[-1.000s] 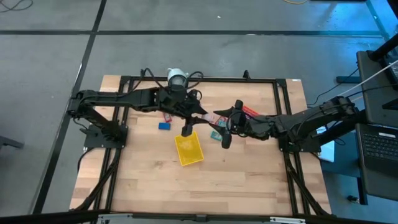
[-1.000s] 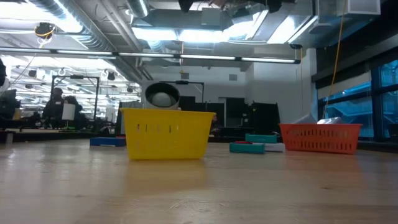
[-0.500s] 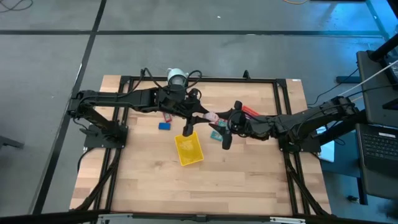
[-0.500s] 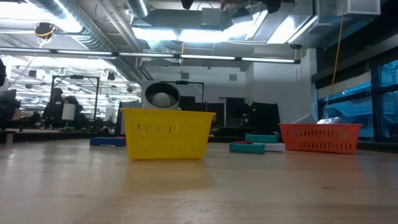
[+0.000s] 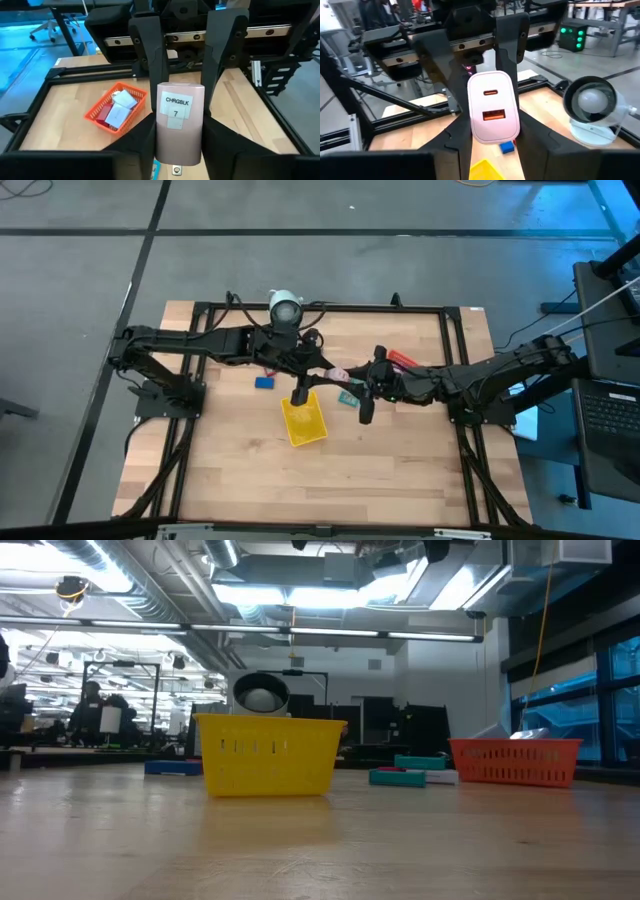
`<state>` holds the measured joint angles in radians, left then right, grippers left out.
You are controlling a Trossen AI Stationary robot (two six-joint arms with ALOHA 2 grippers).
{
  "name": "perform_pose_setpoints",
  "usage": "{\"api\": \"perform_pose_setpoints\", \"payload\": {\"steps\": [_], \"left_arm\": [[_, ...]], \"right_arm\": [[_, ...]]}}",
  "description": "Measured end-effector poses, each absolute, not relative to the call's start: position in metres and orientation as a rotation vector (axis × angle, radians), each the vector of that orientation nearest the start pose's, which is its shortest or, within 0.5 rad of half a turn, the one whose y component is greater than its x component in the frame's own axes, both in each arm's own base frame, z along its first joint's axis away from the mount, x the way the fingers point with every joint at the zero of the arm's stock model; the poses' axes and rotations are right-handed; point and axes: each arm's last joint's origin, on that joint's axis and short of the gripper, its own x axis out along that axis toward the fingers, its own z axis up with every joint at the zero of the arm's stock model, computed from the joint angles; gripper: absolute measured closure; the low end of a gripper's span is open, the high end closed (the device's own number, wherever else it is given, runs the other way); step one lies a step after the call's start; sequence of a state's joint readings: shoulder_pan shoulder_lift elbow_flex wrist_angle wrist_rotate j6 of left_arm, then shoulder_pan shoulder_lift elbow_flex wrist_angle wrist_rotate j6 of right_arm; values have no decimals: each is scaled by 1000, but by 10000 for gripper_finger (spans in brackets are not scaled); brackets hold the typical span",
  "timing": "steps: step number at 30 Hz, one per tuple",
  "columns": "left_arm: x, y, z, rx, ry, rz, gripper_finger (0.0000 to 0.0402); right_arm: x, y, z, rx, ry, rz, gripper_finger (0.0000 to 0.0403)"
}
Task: Pick & Place Office items
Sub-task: Put the pink charger adapter into the orange basket
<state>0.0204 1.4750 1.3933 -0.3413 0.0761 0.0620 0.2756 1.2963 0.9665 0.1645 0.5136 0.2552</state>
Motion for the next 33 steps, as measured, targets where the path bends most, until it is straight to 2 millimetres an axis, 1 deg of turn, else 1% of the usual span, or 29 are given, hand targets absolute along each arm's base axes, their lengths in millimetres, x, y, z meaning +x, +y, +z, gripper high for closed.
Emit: {"api": "perform_pose_setpoints", "payload": {"steps": [3, 6, 8, 10, 13, 17, 19, 21, 26, 30, 33], "left_arm": [[329, 2, 363, 59, 477, 10, 210], [315, 0, 351, 97, 657, 44, 149], [305, -1, 347, 109, 747, 50, 123], [292, 1, 349, 119, 807, 74, 109], [279, 2, 349, 130, 880, 90, 105], [257, 4, 357, 159, 938, 139, 112], [247, 6, 360, 175, 955, 178, 115], [239, 8, 366, 172, 934, 188, 117], [221, 12, 376, 174, 914, 229, 117], [212, 17, 375, 162, 911, 255, 117], [206, 21, 368, 151, 927, 263, 117]], "right_arm": [[285, 64, 318, 184, 126, -300, 284], [284, 61, 323, 194, 88, -354, 284], [284, 59, 322, 192, 91, -362, 284], [285, 57, 319, 186, 113, -369, 284], [285, 51, 315, 184, 154, -401, 284], [277, 42, 293, 151, 371, -471, 284], [270, 39, 281, 167, 488, -514, 284], [263, 35, 272, 200, 578, -569, 284], [236, 22, 257, 307, 782, -774, 284], [221, 12, 252, 449, 818, -966, 284], [220, 10, 253, 577, 752, -1041, 284]]}}
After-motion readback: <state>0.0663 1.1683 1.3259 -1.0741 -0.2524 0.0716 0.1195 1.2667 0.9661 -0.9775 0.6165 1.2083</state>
